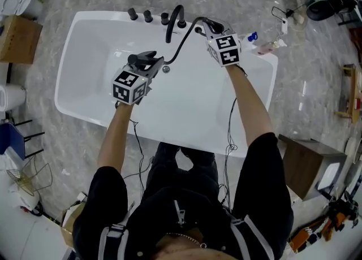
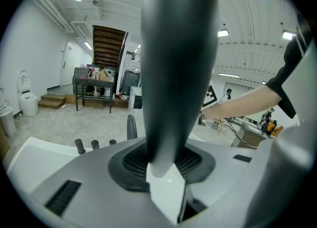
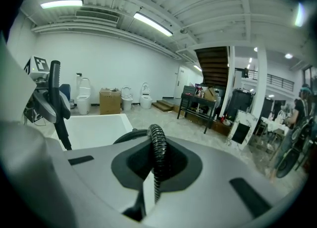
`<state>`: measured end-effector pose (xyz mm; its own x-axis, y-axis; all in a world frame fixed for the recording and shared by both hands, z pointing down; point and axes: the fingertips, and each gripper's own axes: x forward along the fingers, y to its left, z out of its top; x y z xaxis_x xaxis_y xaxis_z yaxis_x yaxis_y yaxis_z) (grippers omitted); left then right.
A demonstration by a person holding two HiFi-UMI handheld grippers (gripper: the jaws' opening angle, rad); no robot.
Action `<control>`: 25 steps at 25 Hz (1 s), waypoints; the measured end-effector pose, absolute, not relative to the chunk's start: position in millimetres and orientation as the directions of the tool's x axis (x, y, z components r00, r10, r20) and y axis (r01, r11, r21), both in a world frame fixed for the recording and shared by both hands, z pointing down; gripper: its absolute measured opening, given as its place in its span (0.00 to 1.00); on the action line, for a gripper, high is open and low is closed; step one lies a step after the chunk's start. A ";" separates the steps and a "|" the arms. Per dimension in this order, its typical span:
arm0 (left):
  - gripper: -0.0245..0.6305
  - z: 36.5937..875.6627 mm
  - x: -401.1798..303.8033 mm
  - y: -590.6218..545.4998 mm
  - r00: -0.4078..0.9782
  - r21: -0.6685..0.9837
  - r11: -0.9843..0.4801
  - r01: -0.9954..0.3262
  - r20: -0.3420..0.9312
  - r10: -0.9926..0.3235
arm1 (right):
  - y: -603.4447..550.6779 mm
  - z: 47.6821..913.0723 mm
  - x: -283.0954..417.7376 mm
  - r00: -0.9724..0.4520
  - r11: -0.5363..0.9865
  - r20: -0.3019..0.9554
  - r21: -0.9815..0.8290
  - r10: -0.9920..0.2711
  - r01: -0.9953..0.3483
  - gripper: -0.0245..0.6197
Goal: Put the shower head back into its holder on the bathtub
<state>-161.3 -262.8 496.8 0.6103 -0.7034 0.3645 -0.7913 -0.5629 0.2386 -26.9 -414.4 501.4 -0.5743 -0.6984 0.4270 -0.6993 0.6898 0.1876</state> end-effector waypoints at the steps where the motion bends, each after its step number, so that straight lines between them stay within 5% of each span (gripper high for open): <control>1: 0.25 500.0 -159.0 -262.9 0.611 0.237 -0.565 -0.790 0.361 -0.704 | -414.6 506.3 -24.6 -0.572 0.690 0.432 0.189 -0.697 -0.699 0.05; 25: 0.25 555.3 -162.0 -267.3 0.581 0.238 -0.530 -0.814 0.333 -0.743 | -446.6 605.1 -32.6 -0.558 0.721 0.503 0.213 -0.660 -0.660 0.05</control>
